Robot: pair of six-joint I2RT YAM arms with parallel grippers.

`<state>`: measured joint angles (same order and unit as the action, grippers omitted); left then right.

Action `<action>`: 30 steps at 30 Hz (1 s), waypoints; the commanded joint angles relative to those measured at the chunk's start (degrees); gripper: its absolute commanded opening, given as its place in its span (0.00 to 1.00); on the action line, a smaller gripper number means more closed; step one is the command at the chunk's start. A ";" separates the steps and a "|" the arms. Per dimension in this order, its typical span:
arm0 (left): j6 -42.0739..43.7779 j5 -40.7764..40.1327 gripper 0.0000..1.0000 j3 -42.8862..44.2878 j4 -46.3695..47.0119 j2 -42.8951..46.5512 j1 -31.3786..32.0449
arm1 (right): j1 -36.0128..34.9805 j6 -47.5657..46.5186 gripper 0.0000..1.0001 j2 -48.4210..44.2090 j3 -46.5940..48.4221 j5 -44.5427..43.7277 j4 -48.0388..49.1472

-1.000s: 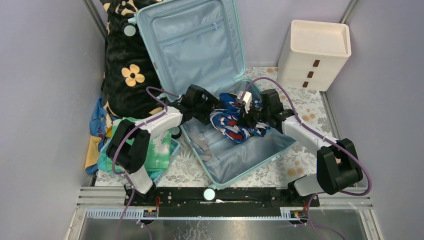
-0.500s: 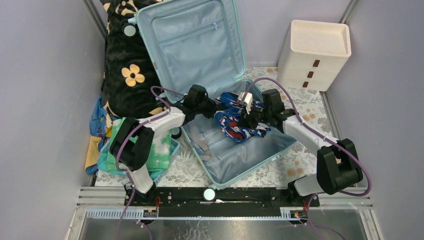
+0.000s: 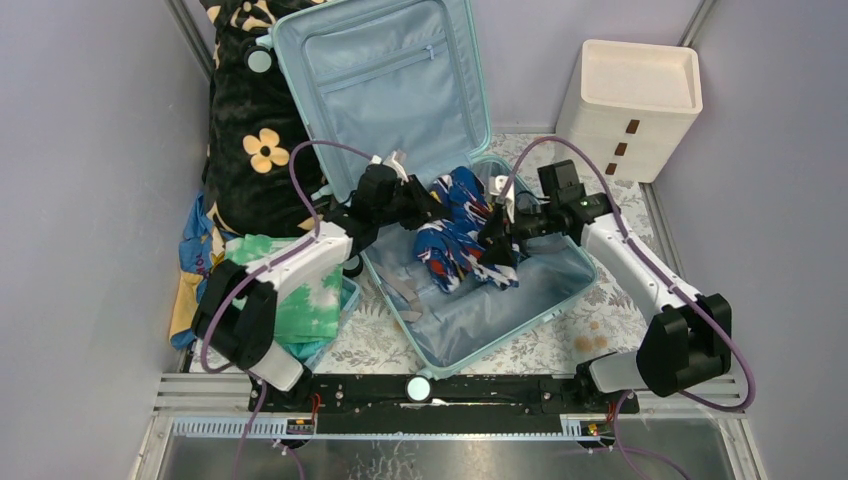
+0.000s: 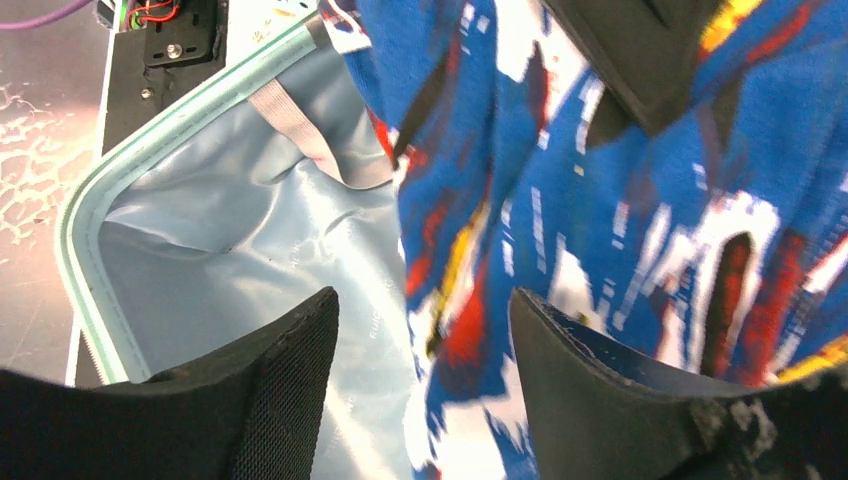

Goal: Open, take out, and arrange the luggage
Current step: Pick up the clothes from the luggage.

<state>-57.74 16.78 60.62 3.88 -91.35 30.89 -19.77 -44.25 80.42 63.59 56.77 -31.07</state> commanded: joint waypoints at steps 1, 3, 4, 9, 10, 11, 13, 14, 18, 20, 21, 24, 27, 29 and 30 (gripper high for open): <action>11.73 5.67 0.00 0.25 1.35 7.55 0.83 | 3.69 -5.73 0.70 -2.94 3.81 6.47 -8.60; 14.40 6.58 0.00 0.52 -2.14 10.11 0.78 | 5.53 -5.18 0.70 -3.05 3.61 5.93 -8.21; 15.88 6.68 0.00 0.94 -4.41 11.43 0.82 | 6.40 -4.78 0.70 -3.12 3.38 5.90 -7.77; 22.95 5.13 0.00 3.58 -18.22 17.70 0.83 | 8.58 -0.46 0.70 -3.90 1.34 3.38 -2.45; 23.98 4.57 0.00 4.01 -20.39 19.12 0.71 | 8.67 0.22 0.70 -3.83 1.02 2.93 -1.77; 24.92 4.15 0.00 4.50 -22.20 20.41 0.62 | 8.69 0.44 0.70 -3.68 0.79 2.75 -1.45; 26.25 3.45 0.00 5.92 -26.28 22.90 0.23 | 8.72 0.76 0.70 -3.22 0.66 2.67 -1.21; 26.82 3.18 0.00 6.86 -28.27 24.00 -0.09 | 8.70 0.93 0.70 -2.98 0.61 2.60 -1.04; 27.45 2.14 0.00 10.28 -36.79 27.88 -2.63 | 8.70 1.27 0.70 -2.40 0.27 1.80 -0.50; 27.49 2.49 0.00 11.45 -39.89 30.01 -4.69 | 8.70 1.27 0.70 -2.23 0.09 1.44 -0.31; 27.71 2.60 0.00 12.15 -41.36 30.95 -5.81 | 8.70 1.31 0.70 -2.02 -0.02 1.29 -0.20; 29.39 1.93 0.00 15.72 -47.91 32.52 -8.54 | 8.75 1.53 0.70 -1.51 -0.29 1.28 0.07; 31.49 -0.08 0.00 21.23 -55.78 32.49 -10.22 | 8.70 1.62 0.70 -0.94 -0.40 1.49 0.10; 32.90 -2.03 0.00 24.82 -59.98 32.30 -10.86 | 8.72 1.54 0.70 -0.68 -0.40 1.32 0.08; 33.66 -3.25 0.00 26.73 -62.37 32.18 -11.05 | 8.76 1.56 0.70 -0.58 -0.40 1.21 0.06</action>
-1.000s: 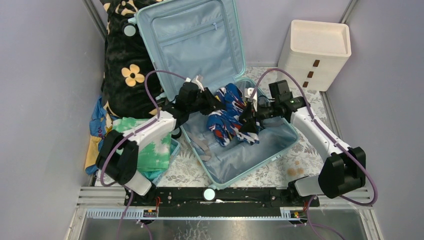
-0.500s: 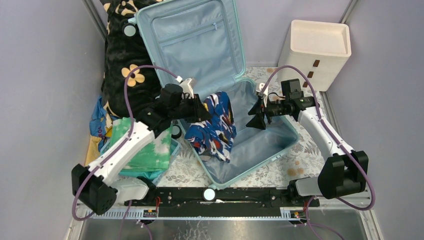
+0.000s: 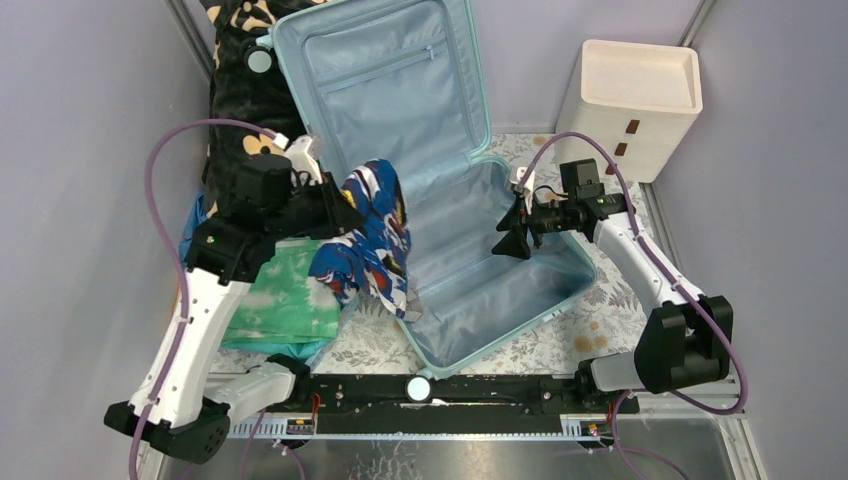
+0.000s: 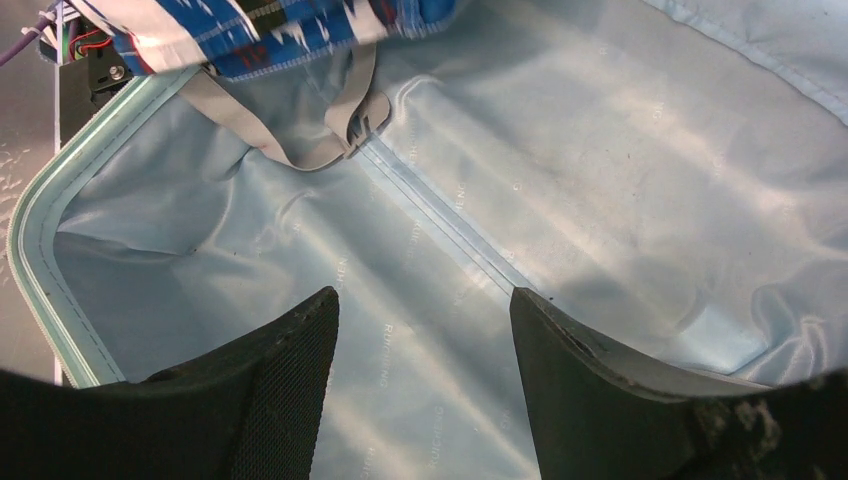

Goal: Open, take out, and arrange the luggage
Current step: Pick up the clothes from the luggage, then place the clothes in the bin.

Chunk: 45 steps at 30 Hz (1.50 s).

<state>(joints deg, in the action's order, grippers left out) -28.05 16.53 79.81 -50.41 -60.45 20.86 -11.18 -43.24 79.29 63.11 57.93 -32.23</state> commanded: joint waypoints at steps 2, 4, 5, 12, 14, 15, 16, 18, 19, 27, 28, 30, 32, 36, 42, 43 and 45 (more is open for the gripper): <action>5.66 -5.39 0.00 11.57 -12.64 0.75 -1.17 | 0.11 0.49 0.70 0.65 0.04 -0.09 1.21; 6.85 -7.56 0.00 14.81 -16.61 0.37 -1.26 | 0.11 0.44 0.70 0.76 -0.01 -0.10 1.27; 7.32 -8.70 0.00 15.81 -18.23 0.25 -1.26 | 0.18 0.40 0.70 0.93 -0.07 -0.10 1.32; 6.66 -9.42 0.00 16.05 -19.31 2.24 -1.41 | 0.16 0.11 0.69 1.58 0.06 -0.18 0.93; 6.32 -10.03 0.00 15.09 -18.86 2.90 -1.43 | 0.11 0.09 0.70 1.63 -0.01 -0.19 0.88; 6.13 -10.64 0.00 14.55 -18.78 3.22 -1.48 | 0.11 0.01 0.69 1.70 -0.01 -0.14 0.89; 6.08 -11.57 0.00 13.99 -18.80 3.54 -1.62 | 0.16 0.00 0.69 1.74 -0.01 -0.12 0.97; 5.62 -13.31 0.00 13.04 -18.78 3.98 -2.11 | 0.16 -0.08 0.69 1.89 0.00 -0.02 0.84; 5.50 -13.96 0.00 12.63 -18.74 4.23 -2.53 | 0.16 -0.13 0.69 2.04 0.06 0.05 0.77; 4.00 -28.88 0.00 11.14 -21.53 5.52 -4.81 | 0.11 -0.34 0.69 2.60 0.25 0.91 0.26; 3.83 -30.26 0.00 10.35 -21.56 5.90 -4.88 | 0.15 -0.35 0.69 2.69 0.33 1.07 0.12; 3.68 -32.66 0.00 8.32 -21.65 6.56 -5.09 | 0.11 -0.44 0.69 2.72 0.34 1.29 0.07; 3.54 -35.41 0.00 6.08 -21.34 7.56 -5.45 | 0.11 -0.52 0.69 2.72 0.41 1.39 -0.07; 3.12 -37.14 0.00 -0.05 -17.43 10.02 -6.98 | 0.12 -0.70 0.69 2.70 0.43 1.61 -0.22; 4.52 -33.25 0.00 -4.98 -11.80 10.66 -12.33 | 0.11 -0.87 0.69 2.38 0.45 2.00 -0.48; 5.34 -34.37 0.00 -5.43 -11.28 10.49 -13.51 | 0.11 -0.85 0.69 2.33 0.44 2.13 -0.49; 6.89 -37.90 0.00 -6.76 -9.84 10.45 -16.51 | 0.13 -0.79 0.69 2.26 0.43 2.45 -0.51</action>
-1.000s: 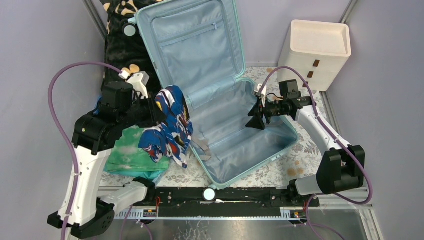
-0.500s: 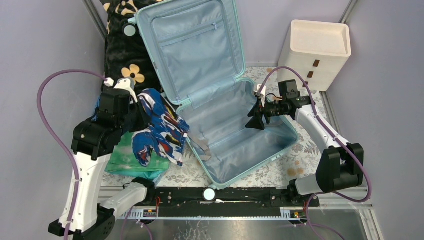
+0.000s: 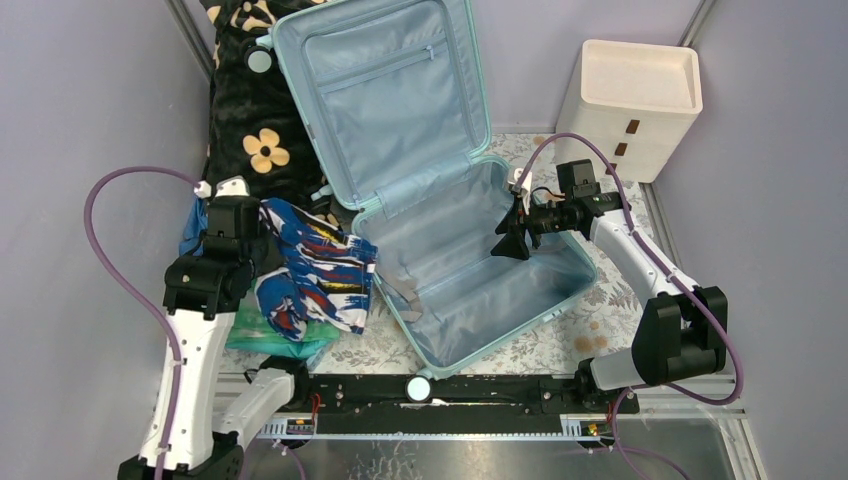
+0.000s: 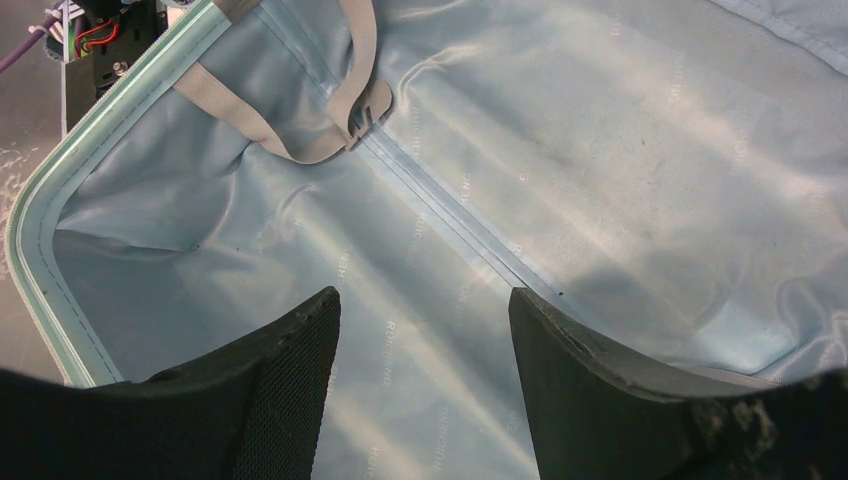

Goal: Open, take out, and arrange the luggage
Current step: Place the clothes in the bin.

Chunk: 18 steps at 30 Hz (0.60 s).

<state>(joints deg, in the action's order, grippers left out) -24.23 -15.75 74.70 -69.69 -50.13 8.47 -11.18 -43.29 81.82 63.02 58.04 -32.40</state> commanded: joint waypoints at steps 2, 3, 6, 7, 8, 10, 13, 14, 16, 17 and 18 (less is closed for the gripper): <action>3.99 -8.26 0.00 -3.41 11.60 -0.18 -7.87 | 0.12 -0.67 0.69 0.06 0.56 2.82 -0.42; 4.29 -8.93 0.00 -4.23 12.42 -0.61 -9.11 | 0.11 -0.66 0.69 0.26 0.65 3.13 -0.58; 4.77 -9.78 0.00 -7.61 15.06 -1.71 -14.08 | 0.11 -0.73 0.69 0.53 0.99 4.01 -1.13; 5.25 -9.29 0.00 -9.13 16.31 -1.99 -16.06 | 0.12 -0.74 0.69 0.49 1.04 4.13 -1.23; 5.61 -8.31 0.00 -10.48 17.51 -2.24 -18.06 | 0.11 -0.75 0.69 0.41 1.05 4.18 -1.16; 6.04 -6.09 0.07 -13.09 20.02 -2.93 -22.37 | 0.14 -0.75 0.69 0.36 0.96 4.35 -1.23; 3.60 -10.30 0.44 -15.68 23.92 -4.22 -25.31 | 0.15 -0.75 0.69 0.48 1.17 4.82 -1.51; 2.53 -11.69 0.55 -16.09 25.09 -4.72 -26.66 | 0.12 -0.75 0.69 0.45 1.22 5.05 -1.64; -1.09 -13.01 0.78 -15.02 25.42 -6.15 -29.58 | 0.11 -0.75 0.69 0.53 1.31 5.46 -1.87; -3.91 -14.80 0.90 -13.47 24.14 -7.11 -30.61 | 0.15 -0.75 0.69 0.55 1.36 5.62 -1.90; -6.96 -17.28 0.97 -11.30 22.39 -8.04 -31.13 | 0.11 -0.75 0.69 0.47 1.37 5.67 -2.02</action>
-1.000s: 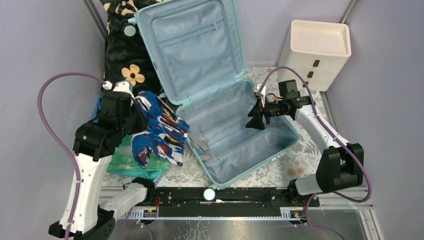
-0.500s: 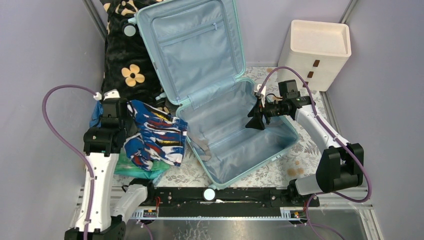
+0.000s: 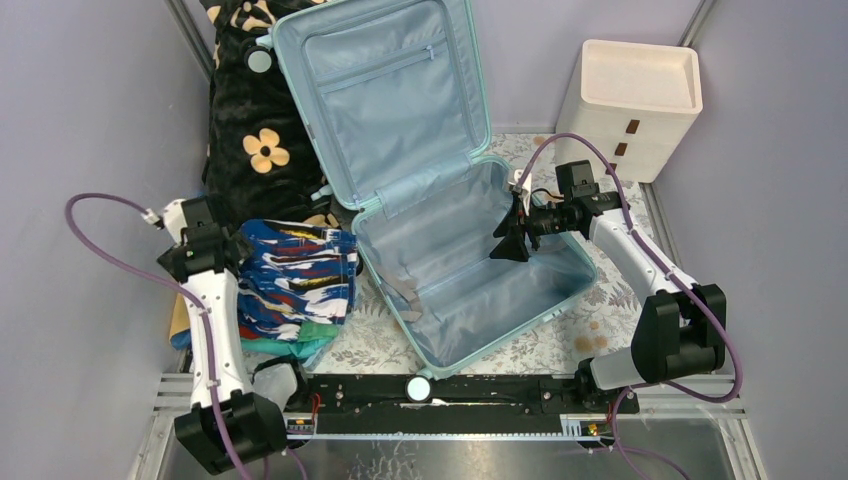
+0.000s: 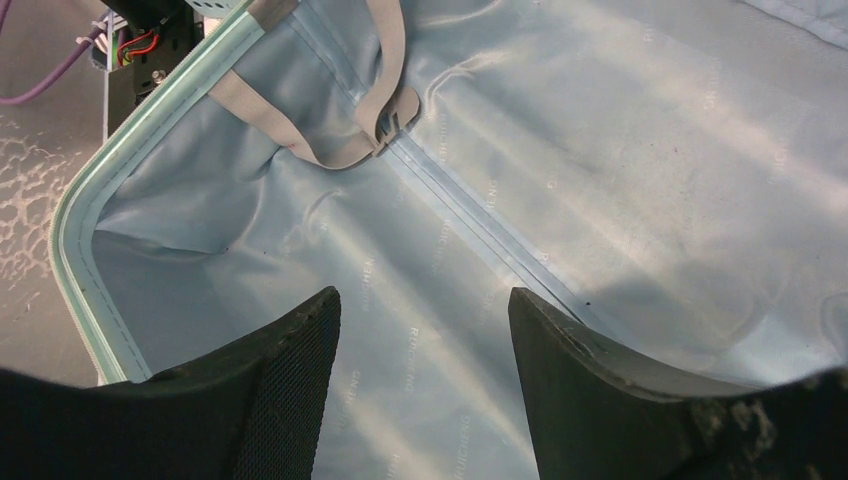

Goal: Open, take out, and arrange the luggage
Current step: Place the clothes in the bin.

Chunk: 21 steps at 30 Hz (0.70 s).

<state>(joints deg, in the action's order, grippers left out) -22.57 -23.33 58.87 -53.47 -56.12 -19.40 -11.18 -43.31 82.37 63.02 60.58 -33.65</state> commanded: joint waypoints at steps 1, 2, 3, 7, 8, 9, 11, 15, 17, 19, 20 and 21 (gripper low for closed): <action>-11.14 -12.39 0.99 6.99 3.81 -3.03 -3.42 | 0.14 -0.65 0.69 -0.10 1.47 3.14 -0.88; -14.13 -14.84 0.99 10.11 1.02 -3.99 -3.47 | 0.11 -0.64 0.69 -0.22 1.55 3.14 -1.01; -16.68 -16.71 0.99 13.31 -1.93 -4.76 -3.46 | 0.11 -0.70 0.69 -0.38 1.53 3.10 -1.00; -17.60 -8.93 0.99 21.26 -6.33 -3.84 -2.57 | 0.11 -0.64 0.69 -0.79 1.49 2.71 -0.97; -16.75 -4.99 0.98 21.80 -6.57 -3.54 -1.23 | 0.11 -0.68 0.69 -0.74 1.49 2.71 -0.96; -14.96 2.06 0.93 20.71 -5.20 -2.82 -0.51 | 0.11 -0.70 0.69 -0.75 1.44 2.66 -1.03; -8.95 23.97 0.84 15.74 1.23 0.24 0.46 | 0.16 -0.72 0.69 -0.78 1.35 2.54 -0.95; -8.04 56.46 0.99 8.62 11.55 0.74 7.13 | 0.16 -0.81 0.69 -0.65 1.22 2.10 -0.70; -6.54 50.24 0.99 10.13 9.00 -0.47 15.73 | 0.11 -0.89 0.69 -0.47 1.14 1.85 -0.72; -6.61 45.97 0.99 10.49 7.96 -1.18 21.99 | 0.11 -0.97 0.69 -0.10 1.14 1.61 -0.71; -7.01 44.83 0.99 9.82 7.90 -1.35 23.33 | 0.16 -0.98 0.69 0.09 1.14 1.52 -0.66; -7.29 43.02 0.99 8.82 7.74 -1.36 23.73 | 0.18 -1.10 0.69 0.27 1.21 1.43 -0.85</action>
<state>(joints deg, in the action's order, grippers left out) -31.33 17.54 68.73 -48.51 -58.28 0.08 -11.18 -43.46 82.39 63.02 61.01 -34.02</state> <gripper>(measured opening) 0.987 0.692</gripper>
